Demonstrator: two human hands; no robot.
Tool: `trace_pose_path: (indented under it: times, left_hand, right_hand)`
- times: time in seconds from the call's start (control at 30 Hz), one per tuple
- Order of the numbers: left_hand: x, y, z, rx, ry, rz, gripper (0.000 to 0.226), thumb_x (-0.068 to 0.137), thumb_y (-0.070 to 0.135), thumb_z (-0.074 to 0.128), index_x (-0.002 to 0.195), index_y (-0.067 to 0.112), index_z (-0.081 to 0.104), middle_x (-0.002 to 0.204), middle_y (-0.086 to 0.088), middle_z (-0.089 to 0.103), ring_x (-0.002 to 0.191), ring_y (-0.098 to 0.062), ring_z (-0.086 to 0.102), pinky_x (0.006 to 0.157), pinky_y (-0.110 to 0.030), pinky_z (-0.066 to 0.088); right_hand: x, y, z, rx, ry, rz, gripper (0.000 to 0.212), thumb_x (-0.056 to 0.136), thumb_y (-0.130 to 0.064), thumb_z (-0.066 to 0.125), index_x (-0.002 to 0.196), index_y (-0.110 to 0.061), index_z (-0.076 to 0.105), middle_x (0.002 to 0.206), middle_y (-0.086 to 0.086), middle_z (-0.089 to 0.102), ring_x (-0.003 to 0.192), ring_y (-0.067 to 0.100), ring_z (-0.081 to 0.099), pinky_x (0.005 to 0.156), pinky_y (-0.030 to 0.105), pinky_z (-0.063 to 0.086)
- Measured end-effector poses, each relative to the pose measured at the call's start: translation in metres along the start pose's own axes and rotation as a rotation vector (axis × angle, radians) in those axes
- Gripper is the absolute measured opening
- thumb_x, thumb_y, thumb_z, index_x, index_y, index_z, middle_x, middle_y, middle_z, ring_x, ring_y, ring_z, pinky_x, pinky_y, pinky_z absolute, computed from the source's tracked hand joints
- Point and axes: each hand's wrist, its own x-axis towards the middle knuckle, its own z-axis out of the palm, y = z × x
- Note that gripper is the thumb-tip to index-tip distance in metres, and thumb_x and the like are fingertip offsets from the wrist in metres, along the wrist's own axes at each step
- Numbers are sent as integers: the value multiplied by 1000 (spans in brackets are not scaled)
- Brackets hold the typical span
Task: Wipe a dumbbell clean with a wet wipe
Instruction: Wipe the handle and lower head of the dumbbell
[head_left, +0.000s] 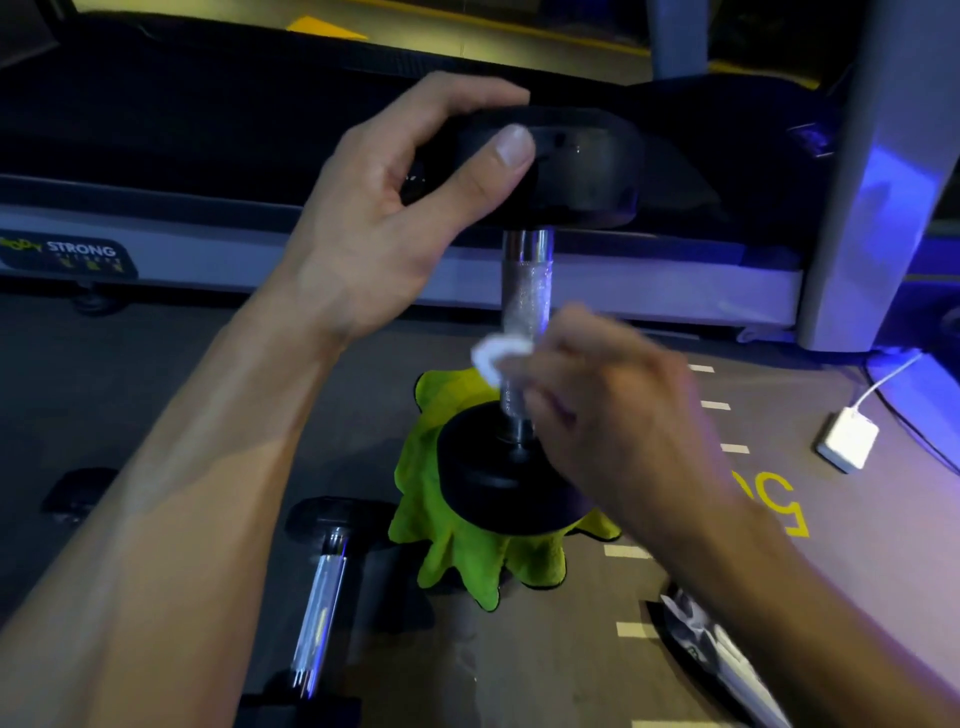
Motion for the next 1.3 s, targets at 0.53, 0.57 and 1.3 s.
trace_pose_path:
  times: [0.53,0.57,1.3]
  left_hand:
    - [-3,7,6,-12,6,24,27,106,31,59,130,18,61,111,15,63,106,1,61,93,-22,49]
    - [-4,7,4,-15,11,24,27,106,31,59,130,19,60,113,13,63,108,-1,61,94,-24,50]
    - [-4,30,21,133,218,-112,61,72,68,85,107,25,60,97,20,66,94,1,65,85,-30,56]
  right_hand:
    - [17,6,8,19,331,107,23,94,-1,67,114,-8,77,101,11,67,87,26,65,78,25,48]
    - [15,3,11,19,325,114,28,94,2,66,119,-7,75,108,13,67,95,26,66,86,23,48]
    - [-36,-60,9,-40,-223,305,40,102,-42,35,94,-22,69,109,0,54,92,22,57,83,31,45]
